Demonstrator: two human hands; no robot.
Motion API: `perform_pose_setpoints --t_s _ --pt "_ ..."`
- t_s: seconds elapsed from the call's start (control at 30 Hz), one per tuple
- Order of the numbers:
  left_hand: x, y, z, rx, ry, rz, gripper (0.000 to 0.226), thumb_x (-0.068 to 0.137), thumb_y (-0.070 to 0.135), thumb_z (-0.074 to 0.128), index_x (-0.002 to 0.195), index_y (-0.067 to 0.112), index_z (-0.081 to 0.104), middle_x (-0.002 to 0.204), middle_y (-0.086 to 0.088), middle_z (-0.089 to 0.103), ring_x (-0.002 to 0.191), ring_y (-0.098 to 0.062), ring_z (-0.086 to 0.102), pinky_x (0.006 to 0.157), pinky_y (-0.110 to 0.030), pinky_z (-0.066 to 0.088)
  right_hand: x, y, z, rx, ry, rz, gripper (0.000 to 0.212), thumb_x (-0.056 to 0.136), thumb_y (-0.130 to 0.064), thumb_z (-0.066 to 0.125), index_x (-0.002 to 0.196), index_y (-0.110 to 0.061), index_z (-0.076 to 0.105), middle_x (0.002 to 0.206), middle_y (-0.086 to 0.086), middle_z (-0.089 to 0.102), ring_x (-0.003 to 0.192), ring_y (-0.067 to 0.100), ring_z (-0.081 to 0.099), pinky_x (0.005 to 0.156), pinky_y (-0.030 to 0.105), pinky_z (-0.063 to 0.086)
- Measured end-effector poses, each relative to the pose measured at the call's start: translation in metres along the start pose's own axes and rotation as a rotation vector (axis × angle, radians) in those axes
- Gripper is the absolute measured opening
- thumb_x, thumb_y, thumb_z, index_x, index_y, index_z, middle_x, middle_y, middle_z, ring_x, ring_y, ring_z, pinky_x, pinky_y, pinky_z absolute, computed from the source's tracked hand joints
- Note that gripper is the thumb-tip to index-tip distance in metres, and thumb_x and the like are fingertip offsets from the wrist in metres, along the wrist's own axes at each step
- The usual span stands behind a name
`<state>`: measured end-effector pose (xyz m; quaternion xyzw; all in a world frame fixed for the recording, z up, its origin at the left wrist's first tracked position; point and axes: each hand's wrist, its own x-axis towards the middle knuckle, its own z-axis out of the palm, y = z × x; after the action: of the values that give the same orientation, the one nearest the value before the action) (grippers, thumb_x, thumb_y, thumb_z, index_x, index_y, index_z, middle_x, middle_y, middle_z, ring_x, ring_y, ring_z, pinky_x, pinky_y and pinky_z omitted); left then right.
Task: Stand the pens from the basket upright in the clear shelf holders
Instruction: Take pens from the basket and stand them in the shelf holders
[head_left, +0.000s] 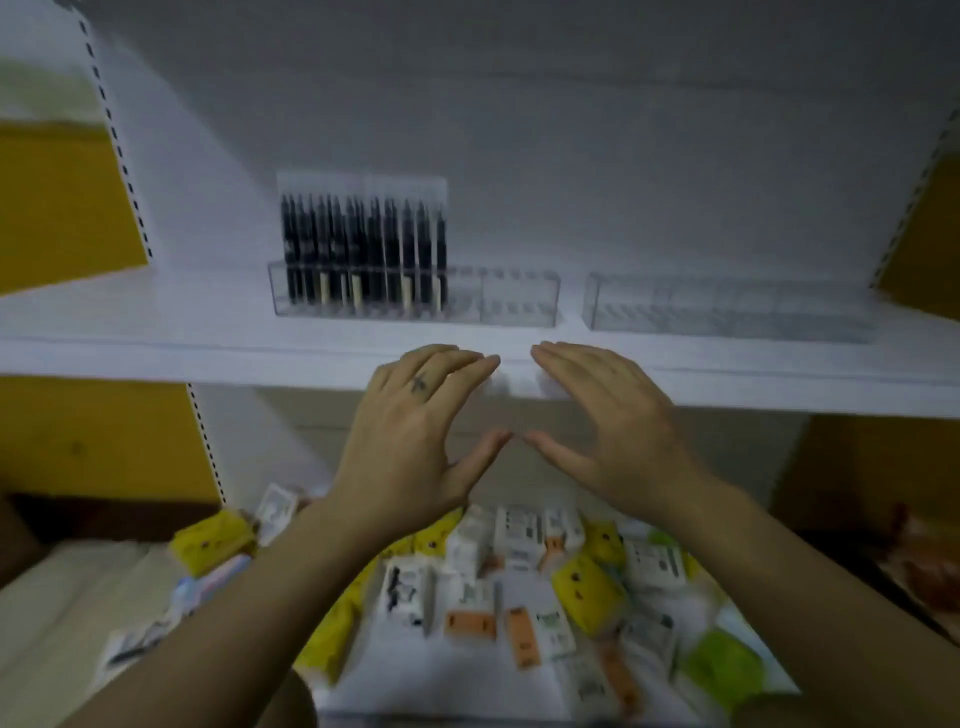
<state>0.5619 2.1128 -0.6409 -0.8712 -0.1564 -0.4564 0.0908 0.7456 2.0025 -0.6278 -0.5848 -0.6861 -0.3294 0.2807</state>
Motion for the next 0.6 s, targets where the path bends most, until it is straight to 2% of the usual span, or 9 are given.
perform_pose_setpoints --t_s 0.17,0.23,0.3,0.37,0.43,0.53,0.6 --pt "-0.067 0.027 0.044 -0.099 -0.091 -0.067 0.049 0.087 0.046 0.06 0.125 0.015 0.061 0.126 -0.001 0.06 0.116 -0.024 0.052 0.09 -0.039 0.043 -0.078 -0.014 0.026 0.013 -0.017 0.04 0.05 0.082 -0.037 0.072 0.118 -0.004 0.067 0.116 0.01 0.068 0.108 0.024 0.061 0.096 0.035 0.045" --pt "-0.092 0.034 0.062 -0.136 -0.17 -0.117 0.05 0.088 0.047 0.058 0.127 0.016 0.06 0.129 0.001 0.059 0.119 -0.023 0.053 0.093 -0.038 0.043 -0.107 -0.021 0.039 0.047 -0.088 0.067 0.049 0.084 -0.04 0.068 0.119 -0.006 0.066 0.117 0.008 0.067 0.11 0.02 0.057 0.099 0.029 0.041" --pt "-0.115 0.039 0.079 -0.163 -0.269 -0.166 0.051 0.087 0.048 0.059 0.127 0.016 0.06 0.13 0.002 0.059 0.121 -0.023 0.052 0.096 -0.041 0.043 -0.132 -0.024 0.053 0.088 -0.225 0.137 0.056 0.082 -0.04 0.071 0.126 -0.007 0.061 0.125 0.007 0.064 0.117 0.02 0.055 0.104 0.026 0.034" --pt "-0.139 0.044 0.096 -0.171 -0.359 -0.228 0.052 0.086 0.047 0.062 0.128 0.017 0.06 0.131 0.002 0.059 0.124 -0.024 0.051 0.097 -0.041 0.041 -0.156 -0.027 0.068 0.104 -0.359 0.191 0.062 0.078 -0.039 0.077 0.129 -0.007 0.059 0.129 0.008 0.062 0.119 0.024 0.057 0.105 0.029 0.037" --pt "-0.163 0.05 0.111 -0.18 -0.441 -0.298 0.054 0.086 0.048 0.063 0.13 0.018 0.058 0.133 0.002 0.057 0.128 -0.023 0.048 0.099 -0.039 0.035 -0.177 -0.03 0.083 0.122 -0.485 0.234 0.066 0.08 -0.042 0.075 0.134 -0.009 0.056 0.134 0.007 0.058 0.124 0.024 0.055 0.105 0.032 0.038" --pt "-0.197 0.059 0.136 -0.239 -0.566 -0.382 0.057 0.086 0.05 0.062 0.133 0.018 0.055 0.137 0.0 0.055 0.131 -0.024 0.044 0.101 -0.041 0.037 -0.212 -0.033 0.109 0.176 -0.709 0.335 0.074 0.088 -0.051 0.061 0.149 -0.017 0.035 0.152 0.0 0.038 0.14 0.017 0.032 0.113 0.028 0.022" --pt "-0.219 0.068 0.154 -0.251 -0.677 -0.449 0.06 0.087 0.051 0.059 0.137 0.02 0.051 0.139 0.001 0.053 0.132 -0.022 0.041 0.099 -0.039 0.035 -0.236 -0.032 0.126 0.216 -0.85 0.413 0.076 0.09 -0.052 0.057 0.152 -0.02 0.026 0.157 -0.001 0.028 0.144 0.016 0.024 0.115 0.027 0.016"
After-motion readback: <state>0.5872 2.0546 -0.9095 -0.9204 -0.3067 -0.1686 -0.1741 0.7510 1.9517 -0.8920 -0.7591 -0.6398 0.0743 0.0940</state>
